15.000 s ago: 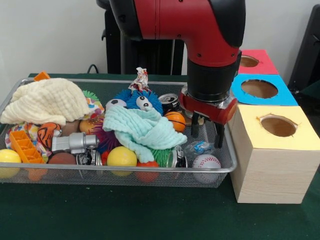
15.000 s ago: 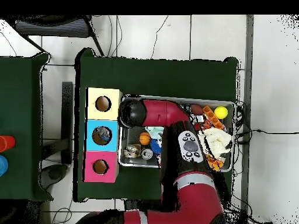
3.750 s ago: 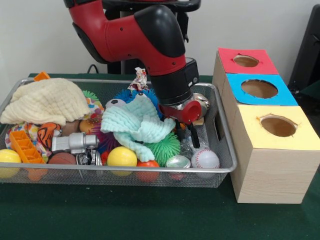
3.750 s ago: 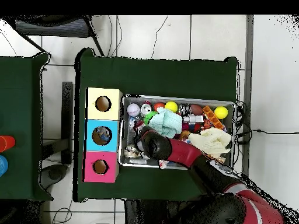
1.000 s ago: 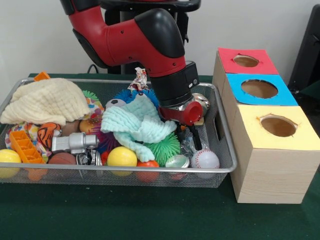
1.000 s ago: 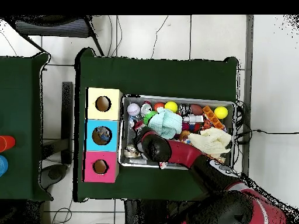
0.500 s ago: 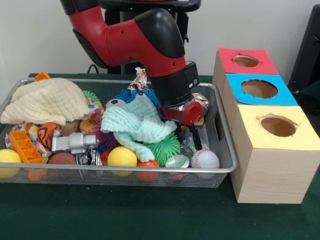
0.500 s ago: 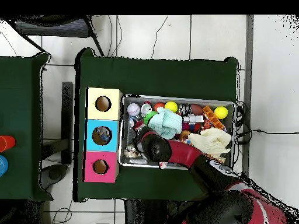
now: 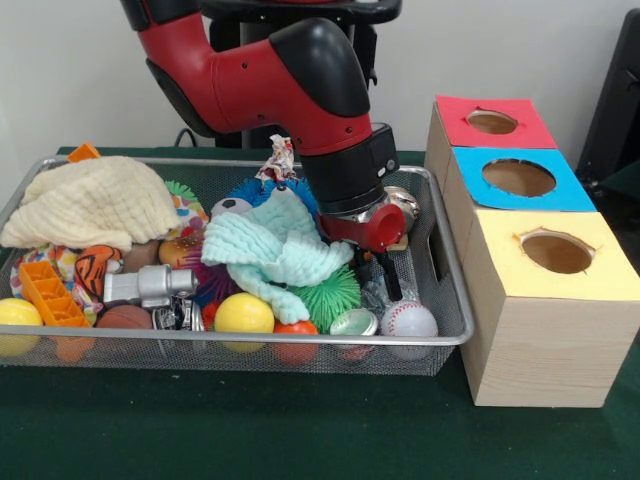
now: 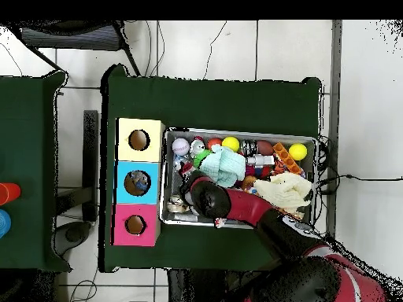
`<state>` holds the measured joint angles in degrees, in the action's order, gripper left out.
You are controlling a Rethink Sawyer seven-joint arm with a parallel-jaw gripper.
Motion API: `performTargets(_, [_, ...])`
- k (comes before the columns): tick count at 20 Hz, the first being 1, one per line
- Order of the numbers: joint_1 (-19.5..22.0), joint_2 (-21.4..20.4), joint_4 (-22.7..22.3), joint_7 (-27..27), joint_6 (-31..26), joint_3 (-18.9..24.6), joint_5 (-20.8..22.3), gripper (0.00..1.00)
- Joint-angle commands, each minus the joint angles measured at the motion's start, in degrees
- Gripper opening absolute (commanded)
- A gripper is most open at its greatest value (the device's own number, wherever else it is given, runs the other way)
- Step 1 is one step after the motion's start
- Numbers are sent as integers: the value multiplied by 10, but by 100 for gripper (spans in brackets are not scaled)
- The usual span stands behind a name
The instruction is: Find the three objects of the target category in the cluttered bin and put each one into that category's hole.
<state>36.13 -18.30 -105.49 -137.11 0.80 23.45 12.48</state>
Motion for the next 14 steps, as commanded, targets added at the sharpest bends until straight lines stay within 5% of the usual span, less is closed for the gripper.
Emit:
performTargets(1, [-4,57,59,-18,-41,14,-10,0])
performTargets(9, [-7,39,45,-49,-49,0,-41,0])
performTargets(14, [-27,-40,3,-67,-82,-22,-60,0])
